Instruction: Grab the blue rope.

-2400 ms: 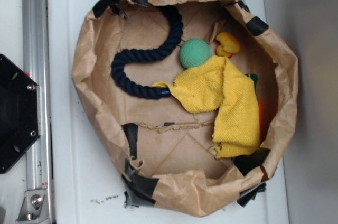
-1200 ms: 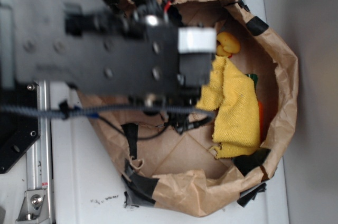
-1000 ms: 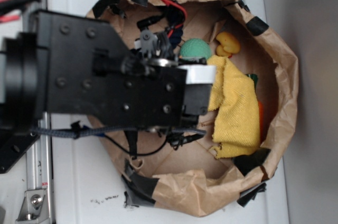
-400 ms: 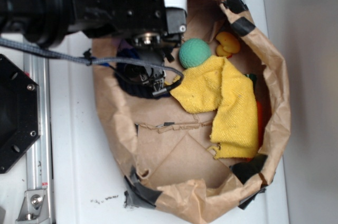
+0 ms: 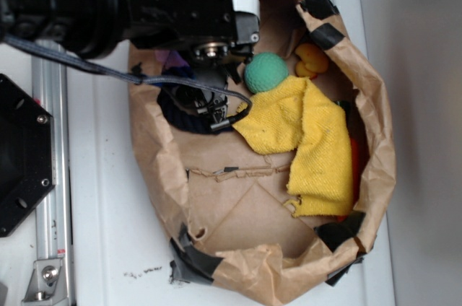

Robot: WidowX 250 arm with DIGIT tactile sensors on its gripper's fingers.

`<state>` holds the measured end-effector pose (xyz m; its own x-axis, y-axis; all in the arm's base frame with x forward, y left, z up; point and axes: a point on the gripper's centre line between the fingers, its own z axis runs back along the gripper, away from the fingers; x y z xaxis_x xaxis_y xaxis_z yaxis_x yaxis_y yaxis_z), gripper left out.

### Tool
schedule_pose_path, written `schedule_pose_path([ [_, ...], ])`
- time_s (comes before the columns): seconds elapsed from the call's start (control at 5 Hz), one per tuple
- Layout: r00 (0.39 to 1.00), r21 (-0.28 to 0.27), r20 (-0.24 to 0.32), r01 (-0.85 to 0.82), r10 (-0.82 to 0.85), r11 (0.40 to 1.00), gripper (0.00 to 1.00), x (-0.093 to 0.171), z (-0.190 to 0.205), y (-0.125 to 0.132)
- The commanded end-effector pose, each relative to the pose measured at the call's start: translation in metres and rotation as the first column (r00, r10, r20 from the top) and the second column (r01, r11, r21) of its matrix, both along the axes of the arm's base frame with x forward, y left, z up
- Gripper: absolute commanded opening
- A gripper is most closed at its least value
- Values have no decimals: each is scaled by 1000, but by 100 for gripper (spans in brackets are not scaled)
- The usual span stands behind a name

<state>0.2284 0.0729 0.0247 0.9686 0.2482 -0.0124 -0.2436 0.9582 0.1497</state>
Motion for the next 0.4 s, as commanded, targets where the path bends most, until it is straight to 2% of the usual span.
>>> schedule_pose_path([
  [0.0,998,-44,21,59,-58,997,100,12,-7,-21],
  [0.2,994,-61,37,107,-105,992,100,15,-3,-42],
])
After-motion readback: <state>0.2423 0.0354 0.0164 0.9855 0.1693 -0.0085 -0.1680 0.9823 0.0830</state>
